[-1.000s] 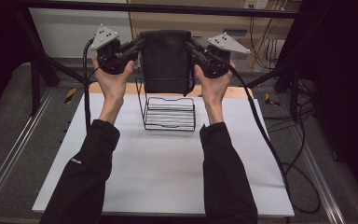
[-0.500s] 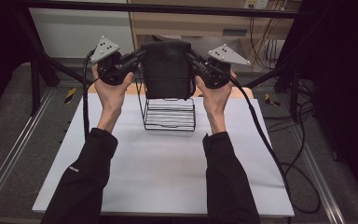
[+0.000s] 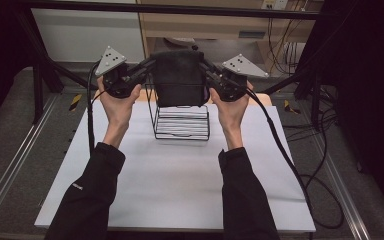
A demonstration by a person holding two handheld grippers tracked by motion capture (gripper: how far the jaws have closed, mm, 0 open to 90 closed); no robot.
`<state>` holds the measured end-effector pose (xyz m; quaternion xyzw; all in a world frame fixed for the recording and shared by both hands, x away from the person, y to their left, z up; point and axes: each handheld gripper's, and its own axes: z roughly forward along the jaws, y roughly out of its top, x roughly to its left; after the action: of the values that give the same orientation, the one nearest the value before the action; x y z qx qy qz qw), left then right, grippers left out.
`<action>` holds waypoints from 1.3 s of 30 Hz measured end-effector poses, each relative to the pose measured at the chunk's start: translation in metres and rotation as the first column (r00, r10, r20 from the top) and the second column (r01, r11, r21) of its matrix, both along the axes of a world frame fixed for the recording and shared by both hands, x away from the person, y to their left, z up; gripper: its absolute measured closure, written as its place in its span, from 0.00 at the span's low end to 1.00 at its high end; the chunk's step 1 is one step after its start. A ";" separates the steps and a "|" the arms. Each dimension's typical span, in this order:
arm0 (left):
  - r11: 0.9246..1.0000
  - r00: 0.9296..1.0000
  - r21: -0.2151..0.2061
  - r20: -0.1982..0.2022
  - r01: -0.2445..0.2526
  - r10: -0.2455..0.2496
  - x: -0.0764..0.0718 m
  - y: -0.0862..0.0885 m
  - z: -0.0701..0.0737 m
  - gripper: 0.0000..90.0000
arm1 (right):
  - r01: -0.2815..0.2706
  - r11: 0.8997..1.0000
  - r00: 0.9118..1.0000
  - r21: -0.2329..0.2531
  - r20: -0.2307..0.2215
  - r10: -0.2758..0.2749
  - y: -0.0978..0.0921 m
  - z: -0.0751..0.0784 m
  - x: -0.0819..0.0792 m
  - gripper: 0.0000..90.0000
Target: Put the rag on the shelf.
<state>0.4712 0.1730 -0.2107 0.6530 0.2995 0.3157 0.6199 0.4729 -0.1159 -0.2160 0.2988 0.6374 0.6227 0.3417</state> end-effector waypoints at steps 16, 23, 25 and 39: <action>1.000 1.000 0.008 0.012 0.003 -0.003 -0.014 -0.001 -0.016 0.92 | 0.002 1.000 1.000 -0.005 0.031 -0.002 0.001 -0.020 -0.019 0.89; 1.000 1.000 0.003 0.013 0.001 -0.001 -0.016 -0.002 -0.019 0.92 | 0.004 1.000 0.999 0.014 0.045 -0.005 0.001 -0.033 -0.027 0.89; 1.000 1.000 -0.005 0.006 -0.001 0.001 -0.014 -0.002 -0.014 0.92 | 0.002 1.000 0.999 0.027 0.042 -0.003 0.000 -0.029 -0.026 0.89; 0.999 0.999 -0.032 -0.024 -0.027 0.026 0.002 -0.004 0.001 0.92 | 0.039 0.999 0.999 0.023 0.024 -0.039 0.005 -0.008 -0.006 0.90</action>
<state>0.4729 0.1695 -0.2098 0.6424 0.3204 0.3115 0.6226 0.4665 -0.1108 -0.2242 0.3074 0.6201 0.6267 0.3580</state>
